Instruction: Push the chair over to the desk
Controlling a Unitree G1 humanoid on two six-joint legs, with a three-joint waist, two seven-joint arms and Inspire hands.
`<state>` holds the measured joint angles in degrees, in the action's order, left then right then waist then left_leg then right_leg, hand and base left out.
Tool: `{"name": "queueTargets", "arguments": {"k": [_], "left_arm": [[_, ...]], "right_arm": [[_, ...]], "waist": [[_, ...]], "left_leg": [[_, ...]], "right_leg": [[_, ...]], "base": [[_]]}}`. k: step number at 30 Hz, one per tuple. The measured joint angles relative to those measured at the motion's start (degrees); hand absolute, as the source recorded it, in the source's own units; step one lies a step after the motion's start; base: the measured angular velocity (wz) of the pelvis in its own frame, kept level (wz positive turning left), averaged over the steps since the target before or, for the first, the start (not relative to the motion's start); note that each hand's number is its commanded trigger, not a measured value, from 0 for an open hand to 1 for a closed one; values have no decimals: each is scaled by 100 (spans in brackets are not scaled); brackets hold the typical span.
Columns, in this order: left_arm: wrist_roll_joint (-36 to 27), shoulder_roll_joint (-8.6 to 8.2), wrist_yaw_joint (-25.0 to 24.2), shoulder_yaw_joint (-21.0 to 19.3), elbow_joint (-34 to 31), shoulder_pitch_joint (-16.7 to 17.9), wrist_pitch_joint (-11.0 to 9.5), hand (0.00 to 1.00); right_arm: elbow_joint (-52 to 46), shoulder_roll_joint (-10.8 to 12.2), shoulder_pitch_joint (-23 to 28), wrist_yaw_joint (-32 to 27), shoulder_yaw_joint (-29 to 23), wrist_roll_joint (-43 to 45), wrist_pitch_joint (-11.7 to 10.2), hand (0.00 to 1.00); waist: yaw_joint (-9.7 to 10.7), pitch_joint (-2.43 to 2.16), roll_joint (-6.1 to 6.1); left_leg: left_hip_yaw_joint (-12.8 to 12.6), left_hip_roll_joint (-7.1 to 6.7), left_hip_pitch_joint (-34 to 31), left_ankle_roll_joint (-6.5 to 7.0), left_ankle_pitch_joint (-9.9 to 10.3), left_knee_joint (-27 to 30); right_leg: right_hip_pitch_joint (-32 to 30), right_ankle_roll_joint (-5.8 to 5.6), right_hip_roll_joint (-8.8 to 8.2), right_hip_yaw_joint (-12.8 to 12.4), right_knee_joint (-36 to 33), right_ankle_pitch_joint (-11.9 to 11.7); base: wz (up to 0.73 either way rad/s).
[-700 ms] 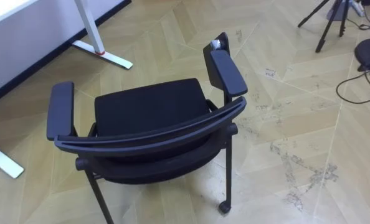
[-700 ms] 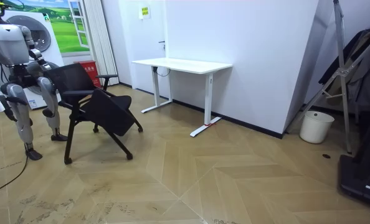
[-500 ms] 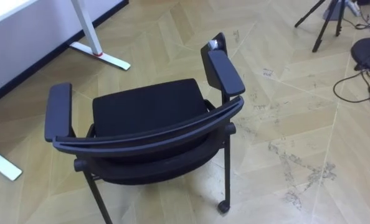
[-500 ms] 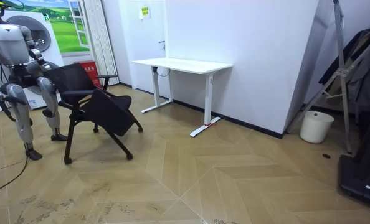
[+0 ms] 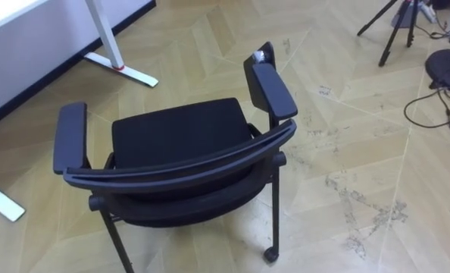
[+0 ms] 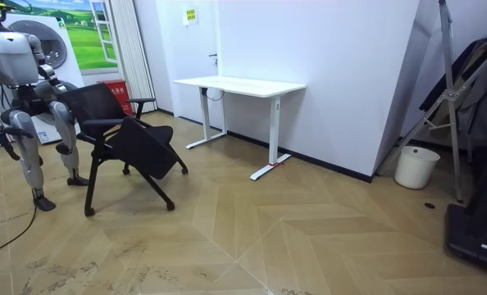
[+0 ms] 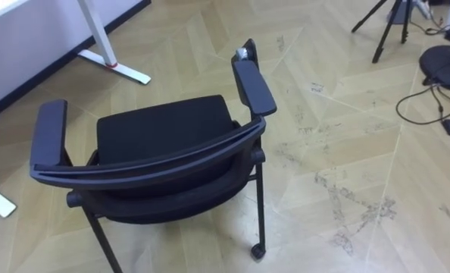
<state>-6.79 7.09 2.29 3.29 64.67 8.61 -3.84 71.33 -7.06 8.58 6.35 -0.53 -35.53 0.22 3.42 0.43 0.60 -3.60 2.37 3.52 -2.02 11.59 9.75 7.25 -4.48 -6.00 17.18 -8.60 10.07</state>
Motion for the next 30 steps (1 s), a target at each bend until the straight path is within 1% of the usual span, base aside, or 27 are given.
{"name": "queueTargets", "arguments": {"k": [8,11,12,13,15,18,20,21,24,26,27,29,30], "left_arm": [[-189,1,-3,-36,-26,88,4,0],[-277,0,3,-77,-27,128,4,0],[-277,0,4,-87,-27,129,4,0],[-284,0,4,-91,-28,133,4,0],[-382,0,1,-113,-37,168,-2,0],[-393,-7,1,-306,-44,229,-4,0],[-408,1,9,-393,-44,256,-6,0],[-471,1,21,-444,-44,294,-7,0],[-739,-5,99,-542,-71,454,-7,0],[-797,-2,121,-684,-76,569,12,0],[-811,17,144,-763,-62,663,50,0],[-813,36,219,-770,-44,814,159,0],[-799,40,239,-770,-38,909,232,0]], "right_arm": [[3,-1,19,-222,-23,173,12,0],[1,-2,52,-275,-21,171,62,0],[-2,-2,46,-293,-22,179,82,0],[-6,-3,40,-316,-22,186,101,0],[-5,-9,20,-315,-21,197,115,0],[117,-35,-49,-308,-18,205,132,0],[214,-48,-82,-315,-18,205,188,0],[220,-53,-111,-319,-16,207,229,0],[230,-54,-187,-335,-17,230,242,0],[224,-53,-223,-378,-33,389,265,0],[223,-54,-268,-399,-60,527,317,0],[202,-53,-313,-445,-76,662,343,0],[194,-51,-312,-455,-73,661,345,0]], "waist": [[-41,-14,12],[-75,-17,15],[-80,-24,3],[-87,-21,-19],[-113,-17,-24],[-195,-16,-24],[-237,-14,-16],[-240,-19,-21],[-244,-23,-26],[-260,-26,-28],[-266,-27,-29],[-287,-32,-33],[-353,-31,-44]], "left_leg": [[-1,0,12,0,0,-12],[-3,0,31,0,0,-10],[-3,0,30,0,0,-9],[-3,0,26,0,0,-5],[-3,0,19,0,0,-6],[4,0,8,-1,2,-13],[22,0,0,-1,2,-12],[36,0,-3,-1,2,-12],[55,0,-4,-1,2,9],[60,0,-6,-1,2,4],[60,0,-6,-1,2,5],[71,-1,-11,1,3,14],[108,-3,-22,1,6,40]], "right_leg": [[6,-2,2,3,4,1],[25,-2,2,3,3,1],[25,-2,2,3,3,1],[28,-2,2,4,2,1],[22,-2,4,7,3,1],[20,-1,4,14,3,1],[25,-1,4,28,0,1],[25,-1,4,34,-2,1],[35,-2,4,73,-1,1],[34,-2,4,88,-2,1],[34,-2,4,90,-1,1],[43,-2,1,116,-2,1],[60,-2,1,154,-1,0]], "base": [[0],[0],[0],[0],[0],[0],[5],[5],[4],[2],[0],[4],[20]]}}
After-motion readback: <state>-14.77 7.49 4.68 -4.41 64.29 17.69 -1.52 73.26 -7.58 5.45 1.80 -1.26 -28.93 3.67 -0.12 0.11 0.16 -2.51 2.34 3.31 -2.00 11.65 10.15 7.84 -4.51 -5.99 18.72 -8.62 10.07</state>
